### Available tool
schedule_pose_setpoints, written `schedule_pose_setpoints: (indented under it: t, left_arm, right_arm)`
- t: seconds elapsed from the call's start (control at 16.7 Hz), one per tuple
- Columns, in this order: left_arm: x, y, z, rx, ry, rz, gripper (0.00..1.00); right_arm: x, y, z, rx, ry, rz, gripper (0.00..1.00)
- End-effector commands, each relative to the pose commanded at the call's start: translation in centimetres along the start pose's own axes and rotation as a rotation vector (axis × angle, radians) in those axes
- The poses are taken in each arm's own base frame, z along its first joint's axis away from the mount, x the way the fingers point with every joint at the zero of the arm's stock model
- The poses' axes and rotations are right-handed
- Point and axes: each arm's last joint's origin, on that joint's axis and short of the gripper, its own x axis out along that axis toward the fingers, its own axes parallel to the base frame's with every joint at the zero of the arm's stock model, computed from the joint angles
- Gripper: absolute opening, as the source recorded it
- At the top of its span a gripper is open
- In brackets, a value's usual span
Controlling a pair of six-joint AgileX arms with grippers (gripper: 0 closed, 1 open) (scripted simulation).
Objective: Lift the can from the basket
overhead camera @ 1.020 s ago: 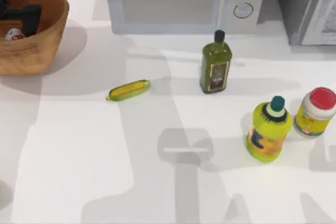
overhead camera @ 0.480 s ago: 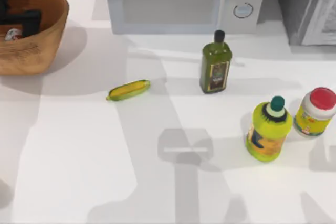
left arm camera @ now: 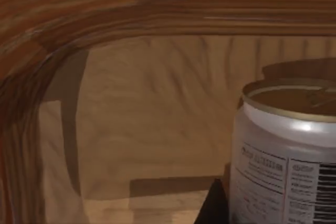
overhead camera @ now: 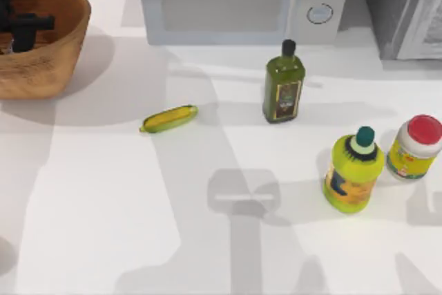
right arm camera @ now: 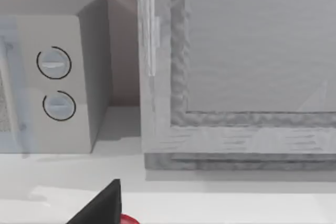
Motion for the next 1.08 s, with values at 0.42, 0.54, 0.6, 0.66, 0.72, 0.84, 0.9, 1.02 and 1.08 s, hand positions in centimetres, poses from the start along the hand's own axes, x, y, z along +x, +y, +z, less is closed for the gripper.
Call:
schedule_pose_setpoints:
  t: [0.42,0.54,0.6,0.66,0.72,0.84,0.9,1.02,1.08]
  left_arm:
    - [0.0,0.0,0.0,0.000,0.000,0.000,0.00]
    - [0.0,0.0,0.0,0.000,0.000,0.000,0.00]
    - [0.0,0.0,0.0,0.000,0.000,0.000,0.00]
    - [0.0,0.0,0.0,0.000,0.000,0.000,0.00]
    - [-2.2,-0.1,-0.5,-0.021,-0.021,0.011,0.00]
    - [-2.5,-0.1,-0.5,-0.021,-0.028,0.012,0.00]
    - [-3.0,-0.2,-0.7,-0.022,-0.042,0.014,0.00]
    - [-4.8,-0.5,-1.2,-0.020,-0.088,0.021,0.00]
    - [-6.1,-0.8,-1.7,-0.019,-0.121,0.026,0.00]
  right_arm:
    - [0.0,0.0,0.0,0.000,0.000,0.000,1.00]
    - [0.0,0.0,0.0,0.000,0.000,0.000,1.00]
    - [0.0,0.0,0.0,0.000,0.000,0.000,1.00]
    - [0.0,0.0,0.0,0.000,0.000,0.000,1.00]
    - [0.0,0.0,0.0,0.000,0.000,0.000,1.00]
    - [0.0,0.0,0.0,0.000,0.000,0.000,1.00]
    - [0.0,0.0,0.0,0.000,0.000,0.000,1.00]
    - [0.0,0.0,0.0,0.000,0.000,0.000,1.00]
    - [0.0,0.0,0.0,0.000,0.000,0.000,1.00]
